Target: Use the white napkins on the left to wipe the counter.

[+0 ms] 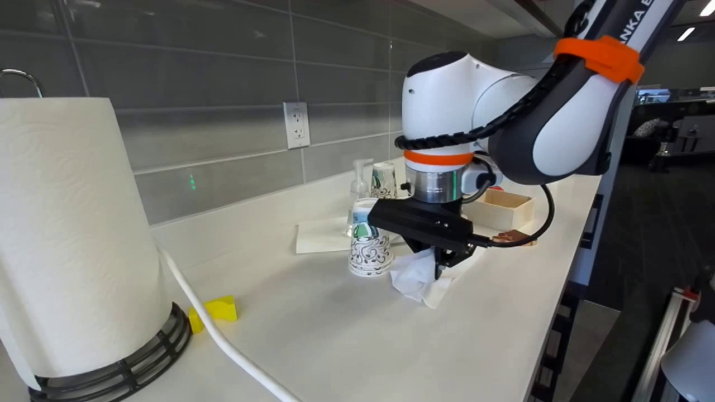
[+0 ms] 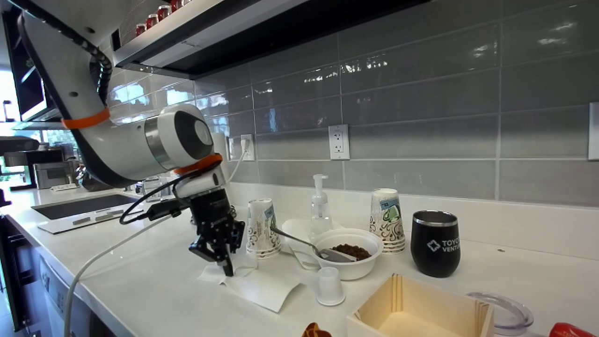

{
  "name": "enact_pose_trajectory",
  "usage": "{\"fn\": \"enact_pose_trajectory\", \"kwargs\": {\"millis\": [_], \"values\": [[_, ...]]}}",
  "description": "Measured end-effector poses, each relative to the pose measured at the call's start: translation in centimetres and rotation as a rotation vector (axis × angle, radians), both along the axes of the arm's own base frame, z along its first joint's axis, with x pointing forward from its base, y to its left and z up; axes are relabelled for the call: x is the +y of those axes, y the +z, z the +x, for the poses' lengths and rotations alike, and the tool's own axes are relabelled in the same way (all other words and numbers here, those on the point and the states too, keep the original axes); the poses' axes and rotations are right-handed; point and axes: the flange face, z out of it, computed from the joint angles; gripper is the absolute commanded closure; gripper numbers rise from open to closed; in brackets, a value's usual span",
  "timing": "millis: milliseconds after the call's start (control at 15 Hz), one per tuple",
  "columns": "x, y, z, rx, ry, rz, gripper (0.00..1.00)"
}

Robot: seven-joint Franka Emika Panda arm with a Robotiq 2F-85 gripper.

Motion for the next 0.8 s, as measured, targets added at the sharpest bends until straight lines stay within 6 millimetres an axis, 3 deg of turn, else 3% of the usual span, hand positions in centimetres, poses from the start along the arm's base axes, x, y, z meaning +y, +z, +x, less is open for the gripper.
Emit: {"fn": "enact_pose_trajectory", "kwargs": {"millis": [333, 800], "values": [[3.2, 0.0, 0.5, -0.114, 0.146, 0.211, 0.99], [6.2, -1.9, -0.5, -0.177, 0.361, 0.499, 0.99]]}}
